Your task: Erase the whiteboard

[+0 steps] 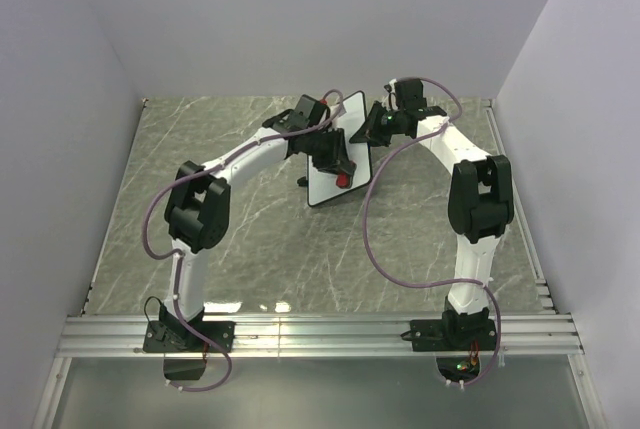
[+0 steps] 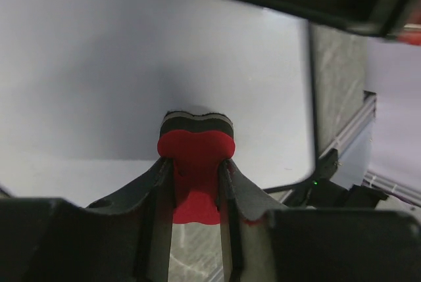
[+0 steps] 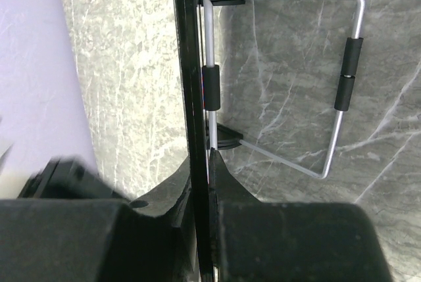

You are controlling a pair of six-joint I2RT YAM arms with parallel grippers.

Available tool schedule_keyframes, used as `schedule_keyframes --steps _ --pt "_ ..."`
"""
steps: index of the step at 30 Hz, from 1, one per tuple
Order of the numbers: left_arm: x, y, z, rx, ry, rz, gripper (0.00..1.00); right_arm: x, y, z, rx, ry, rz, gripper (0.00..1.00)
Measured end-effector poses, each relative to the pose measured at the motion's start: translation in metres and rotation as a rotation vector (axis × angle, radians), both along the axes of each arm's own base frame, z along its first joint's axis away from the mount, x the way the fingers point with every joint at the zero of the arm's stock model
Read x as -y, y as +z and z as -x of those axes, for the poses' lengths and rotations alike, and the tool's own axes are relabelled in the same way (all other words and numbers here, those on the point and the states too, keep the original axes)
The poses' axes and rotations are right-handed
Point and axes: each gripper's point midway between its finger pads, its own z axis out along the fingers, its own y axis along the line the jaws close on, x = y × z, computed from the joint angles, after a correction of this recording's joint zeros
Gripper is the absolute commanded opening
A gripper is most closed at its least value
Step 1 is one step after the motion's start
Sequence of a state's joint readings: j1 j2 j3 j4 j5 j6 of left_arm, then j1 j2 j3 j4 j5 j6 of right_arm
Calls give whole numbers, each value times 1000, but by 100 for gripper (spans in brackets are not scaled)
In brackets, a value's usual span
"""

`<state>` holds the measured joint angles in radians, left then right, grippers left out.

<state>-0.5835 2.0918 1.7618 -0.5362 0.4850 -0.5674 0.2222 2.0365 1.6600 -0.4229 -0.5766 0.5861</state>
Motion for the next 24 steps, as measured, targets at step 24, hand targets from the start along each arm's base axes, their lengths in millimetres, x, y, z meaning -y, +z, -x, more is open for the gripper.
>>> schedule_keyframes --steps 24 --pt "-61 -43 -138 0 194 25 0 -1 -4 12 -31 1 -19 0"
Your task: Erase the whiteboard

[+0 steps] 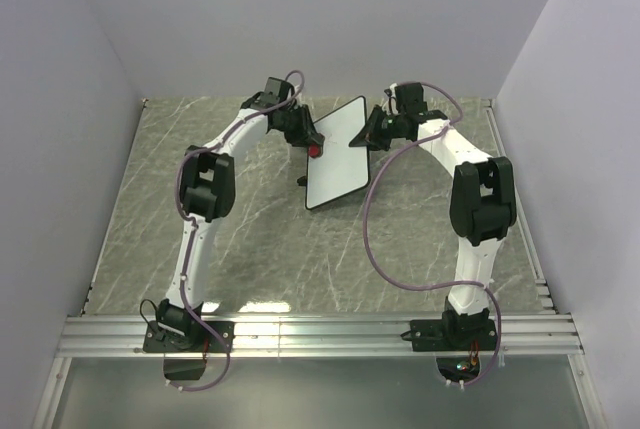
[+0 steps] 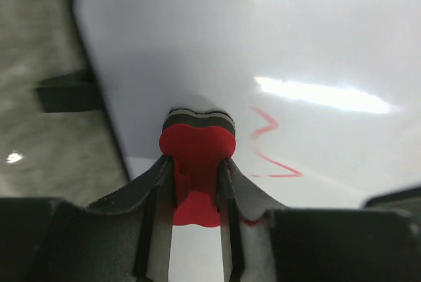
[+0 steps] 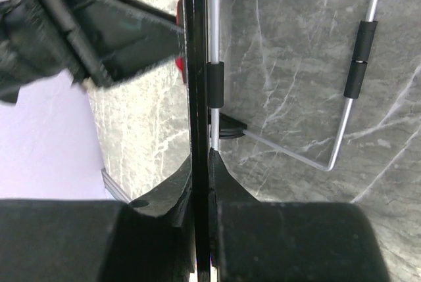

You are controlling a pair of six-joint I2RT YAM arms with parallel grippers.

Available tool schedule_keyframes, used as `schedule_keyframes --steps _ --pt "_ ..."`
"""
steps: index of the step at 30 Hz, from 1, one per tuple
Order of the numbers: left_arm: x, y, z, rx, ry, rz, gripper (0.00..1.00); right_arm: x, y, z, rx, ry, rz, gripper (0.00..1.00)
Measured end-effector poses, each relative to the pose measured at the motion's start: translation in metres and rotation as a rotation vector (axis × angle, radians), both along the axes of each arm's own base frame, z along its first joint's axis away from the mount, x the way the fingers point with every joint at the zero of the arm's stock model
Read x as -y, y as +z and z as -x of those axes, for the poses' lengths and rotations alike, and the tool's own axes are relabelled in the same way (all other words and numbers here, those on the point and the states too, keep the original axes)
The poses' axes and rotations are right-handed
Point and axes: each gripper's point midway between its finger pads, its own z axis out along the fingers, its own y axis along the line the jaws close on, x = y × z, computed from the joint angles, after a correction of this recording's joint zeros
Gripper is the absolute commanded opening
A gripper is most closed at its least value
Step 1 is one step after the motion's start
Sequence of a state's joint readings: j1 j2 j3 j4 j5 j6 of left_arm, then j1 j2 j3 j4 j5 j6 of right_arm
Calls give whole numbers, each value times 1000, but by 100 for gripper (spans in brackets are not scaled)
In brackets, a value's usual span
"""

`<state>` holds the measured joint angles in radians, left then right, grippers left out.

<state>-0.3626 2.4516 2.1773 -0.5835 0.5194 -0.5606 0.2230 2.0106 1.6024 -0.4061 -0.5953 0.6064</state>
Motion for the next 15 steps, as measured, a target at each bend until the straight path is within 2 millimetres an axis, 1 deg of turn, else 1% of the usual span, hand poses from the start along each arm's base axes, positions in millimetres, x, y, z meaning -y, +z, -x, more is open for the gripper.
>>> schedule_keyframes --steps 2,5,12,15 --pt "-12 -12 -6 -25 20 -8 0 0 0 1 1 3 3 0" --pt "-20 -20 -12 -27 22 -12 0 1 -1 1 3 8 7 0" --pt "-15 -17 -12 9 -24 -9 0 1 -1 2 1 11 9 0" --pt "-7 -9 -10 37 -53 9 0 1 0 3 -3 14 11 0"
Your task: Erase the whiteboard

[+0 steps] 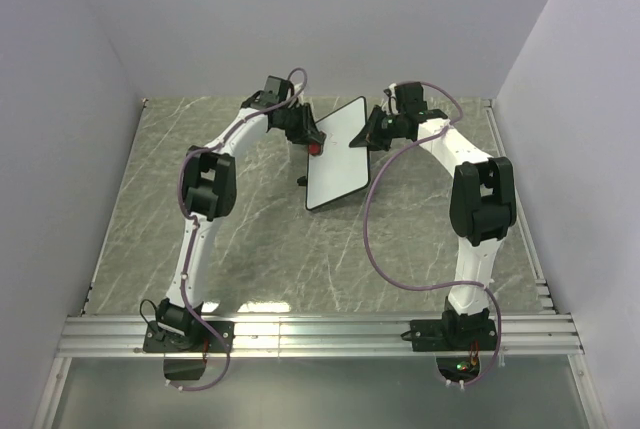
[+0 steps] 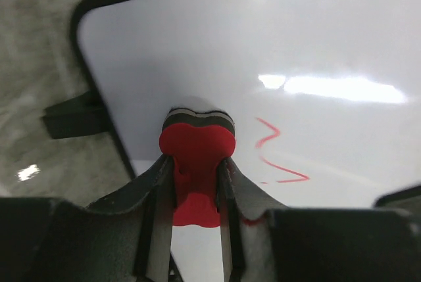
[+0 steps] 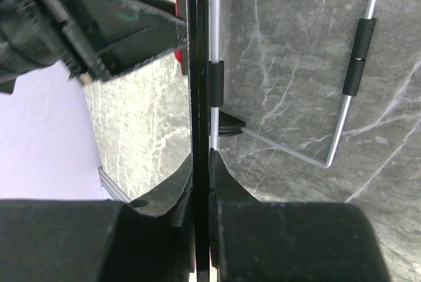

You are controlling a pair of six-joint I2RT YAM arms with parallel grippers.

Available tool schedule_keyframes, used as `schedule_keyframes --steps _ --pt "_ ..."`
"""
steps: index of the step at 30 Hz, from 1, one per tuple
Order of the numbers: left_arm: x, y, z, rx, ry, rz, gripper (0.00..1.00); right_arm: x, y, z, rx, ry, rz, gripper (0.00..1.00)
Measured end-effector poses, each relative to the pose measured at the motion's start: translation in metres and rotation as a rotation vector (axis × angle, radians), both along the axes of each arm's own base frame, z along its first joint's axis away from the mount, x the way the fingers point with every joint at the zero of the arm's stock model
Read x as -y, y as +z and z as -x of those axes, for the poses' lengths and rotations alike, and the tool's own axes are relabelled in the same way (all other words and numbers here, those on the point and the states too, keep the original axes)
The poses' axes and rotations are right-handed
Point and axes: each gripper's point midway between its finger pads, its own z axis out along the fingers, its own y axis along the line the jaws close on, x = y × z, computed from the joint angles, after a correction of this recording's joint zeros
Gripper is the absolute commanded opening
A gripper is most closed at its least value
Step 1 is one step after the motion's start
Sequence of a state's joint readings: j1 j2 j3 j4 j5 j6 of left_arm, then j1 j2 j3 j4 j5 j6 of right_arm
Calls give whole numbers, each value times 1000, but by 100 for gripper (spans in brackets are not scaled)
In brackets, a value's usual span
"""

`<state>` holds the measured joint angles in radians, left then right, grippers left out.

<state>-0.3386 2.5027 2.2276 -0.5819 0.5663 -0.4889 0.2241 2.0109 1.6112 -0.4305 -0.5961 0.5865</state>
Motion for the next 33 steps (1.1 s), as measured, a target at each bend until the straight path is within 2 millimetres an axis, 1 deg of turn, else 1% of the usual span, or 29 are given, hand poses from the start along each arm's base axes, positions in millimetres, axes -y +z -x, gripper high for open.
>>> schedule_keyframes --steps 2,5,7,10,11,13,16,19,22,24,27,28,33 --pt "9 8 4 22 -26 8 0 -1 0 1 -2 2 1 0" --pt "32 29 12 84 -86 26 0 -1 -3 2 -5 2 2 0" --pt "52 46 20 129 -133 42 0 0 -3 3 0 1 0 0" --pt "74 64 30 184 -184 56 0 0 -4 5 2 -2 0 0" --pt "79 68 33 200 -195 57 0 1 -5 5 1 -4 0 0" --pt "82 71 32 219 -199 49 0 1 -4 5 0 -6 1 0" --pt "77 67 25 219 -179 41 0 1 -4 5 0 -7 1 0" --pt "64 55 9 215 -138 23 0 1 -4 5 -1 -8 3 0" --pt "41 34 -12 196 -81 -7 0 1 -4 5 -1 -9 5 0" --pt "20 15 -26 178 -35 -38 0 2 -4 6 -2 -10 7 0" --pt "-7 -9 -38 143 20 -82 0 1 -3 7 -2 -9 10 0" --pt "-11 -11 -39 135 23 -74 0 0 -3 7 -2 -9 12 0" --pt "-11 -11 -37 136 24 -75 0 -1 -2 8 -8 -5 19 0"
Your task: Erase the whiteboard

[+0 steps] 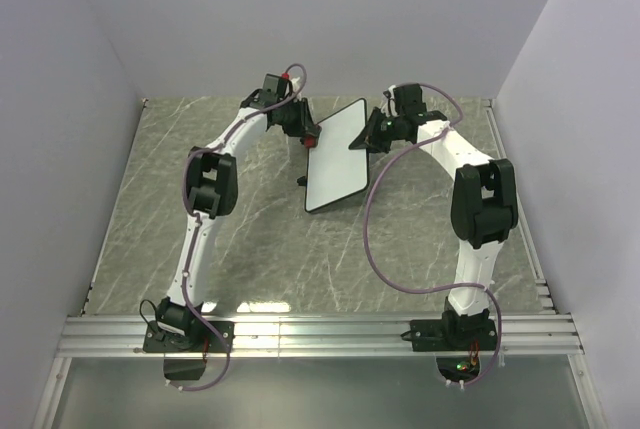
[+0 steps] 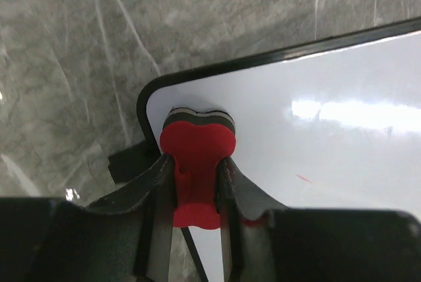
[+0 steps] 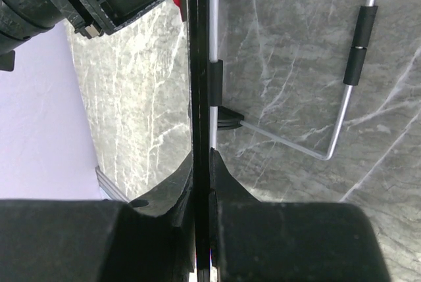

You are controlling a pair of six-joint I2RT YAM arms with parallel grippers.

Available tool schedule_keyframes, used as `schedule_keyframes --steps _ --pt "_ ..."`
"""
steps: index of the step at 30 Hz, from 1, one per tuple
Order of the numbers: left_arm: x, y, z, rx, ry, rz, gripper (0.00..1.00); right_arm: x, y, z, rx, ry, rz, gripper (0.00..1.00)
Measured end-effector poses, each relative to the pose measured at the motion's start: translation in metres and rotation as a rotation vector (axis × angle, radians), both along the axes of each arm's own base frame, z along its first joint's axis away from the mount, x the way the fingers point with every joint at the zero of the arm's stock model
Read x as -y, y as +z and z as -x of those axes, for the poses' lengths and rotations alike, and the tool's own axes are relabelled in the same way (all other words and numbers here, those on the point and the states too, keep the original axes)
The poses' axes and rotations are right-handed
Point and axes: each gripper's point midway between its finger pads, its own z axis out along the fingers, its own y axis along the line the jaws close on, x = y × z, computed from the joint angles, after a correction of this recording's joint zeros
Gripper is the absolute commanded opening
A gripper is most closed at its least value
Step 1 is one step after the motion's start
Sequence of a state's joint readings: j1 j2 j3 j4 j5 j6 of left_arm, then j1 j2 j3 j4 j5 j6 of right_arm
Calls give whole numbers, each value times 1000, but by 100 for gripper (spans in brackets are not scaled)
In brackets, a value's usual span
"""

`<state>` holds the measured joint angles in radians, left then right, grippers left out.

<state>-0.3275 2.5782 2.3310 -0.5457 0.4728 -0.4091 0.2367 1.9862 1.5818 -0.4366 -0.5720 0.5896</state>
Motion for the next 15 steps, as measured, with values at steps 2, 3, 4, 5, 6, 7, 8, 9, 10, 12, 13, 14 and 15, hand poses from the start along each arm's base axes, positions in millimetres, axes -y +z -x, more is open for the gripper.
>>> schedule_keyframes --steps 2,3,4,5,6,7,8,9,10,12,13,14,15 --pt "-3 2 3 -2 5 6 0 -1 0 1 -1 6 0 0" --pt "-5 1 6 -11 7 5 0 -2 0 2 0 10 0 1" --pt "-12 2 11 -35 19 8 0 -3 1 2 2 13 0 9" --pt "-17 0 15 -49 28 9 0 -3 1 2 3 16 -1 21" --pt "-22 1 21 -70 36 13 0 -3 1 2 11 23 2 32" --pt "-30 3 26 -85 52 14 0 -4 -3 4 10 33 21 40" --pt "-38 6 29 -95 67 14 0 -8 -10 9 -10 47 33 41" --pt "-49 12 31 -102 90 12 0 -11 -16 14 -24 62 43 41" --pt "-61 18 31 -101 112 12 0 -14 -20 20 -48 77 45 41" --pt "-93 39 29 -81 176 13 0 -18 -22 24 -59 87 48 37" --pt "-110 49 27 -69 209 14 0 -19 -21 24 -58 89 47 35" --pt "-126 60 27 -54 240 17 0 -20 -20 23 -58 88 43 34" --pt "-144 72 28 -39 276 17 0 -21 -18 22 -58 85 39 32"
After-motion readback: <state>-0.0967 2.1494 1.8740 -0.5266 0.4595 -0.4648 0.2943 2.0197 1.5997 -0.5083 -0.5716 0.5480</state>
